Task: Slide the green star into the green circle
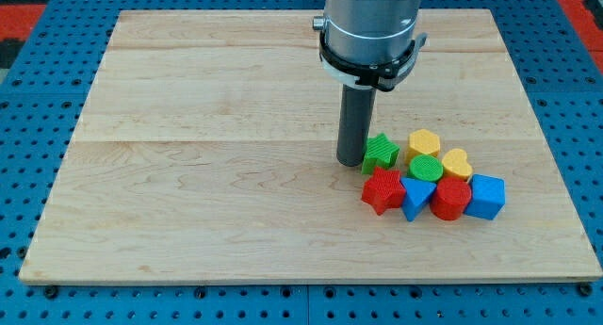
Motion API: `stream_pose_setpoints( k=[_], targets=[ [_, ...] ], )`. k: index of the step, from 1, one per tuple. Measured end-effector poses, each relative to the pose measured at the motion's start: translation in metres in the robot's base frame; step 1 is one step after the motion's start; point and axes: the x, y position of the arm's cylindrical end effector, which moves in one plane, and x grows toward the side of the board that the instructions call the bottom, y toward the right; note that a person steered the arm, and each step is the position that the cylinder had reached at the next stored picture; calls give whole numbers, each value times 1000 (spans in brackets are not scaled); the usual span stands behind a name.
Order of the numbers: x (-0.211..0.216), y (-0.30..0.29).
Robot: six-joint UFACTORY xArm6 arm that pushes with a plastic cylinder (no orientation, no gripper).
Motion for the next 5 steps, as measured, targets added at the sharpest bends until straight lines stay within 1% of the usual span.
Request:
stream_pose_setpoints(
  k=[1,2,3,4,5],
  targets=[
    [0,7],
    [-6,-7],
    [-14,7],
    [-1,30],
    [20,28]
  ],
)
